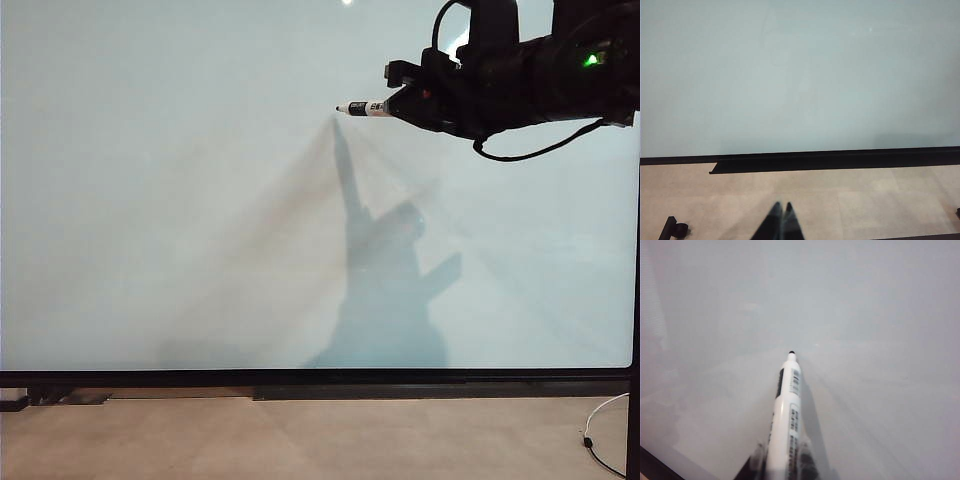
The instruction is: Pick up the pen on the shelf to the right of the whiteboard and draw a triangle.
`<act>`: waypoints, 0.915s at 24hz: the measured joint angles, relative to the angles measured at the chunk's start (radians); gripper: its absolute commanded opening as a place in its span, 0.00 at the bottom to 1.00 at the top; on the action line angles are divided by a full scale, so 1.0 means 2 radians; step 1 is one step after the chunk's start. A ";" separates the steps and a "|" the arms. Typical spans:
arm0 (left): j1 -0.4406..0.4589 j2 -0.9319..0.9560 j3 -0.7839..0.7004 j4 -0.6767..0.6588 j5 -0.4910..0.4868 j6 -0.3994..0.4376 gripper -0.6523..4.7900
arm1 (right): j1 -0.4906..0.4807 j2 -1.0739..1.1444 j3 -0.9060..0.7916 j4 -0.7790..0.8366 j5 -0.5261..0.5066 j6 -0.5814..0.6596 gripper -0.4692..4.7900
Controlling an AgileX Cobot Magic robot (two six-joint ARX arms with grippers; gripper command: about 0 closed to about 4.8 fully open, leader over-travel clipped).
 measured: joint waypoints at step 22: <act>0.000 0.000 0.000 0.000 0.000 0.000 0.11 | 0.000 0.024 0.003 -0.001 0.011 0.003 0.08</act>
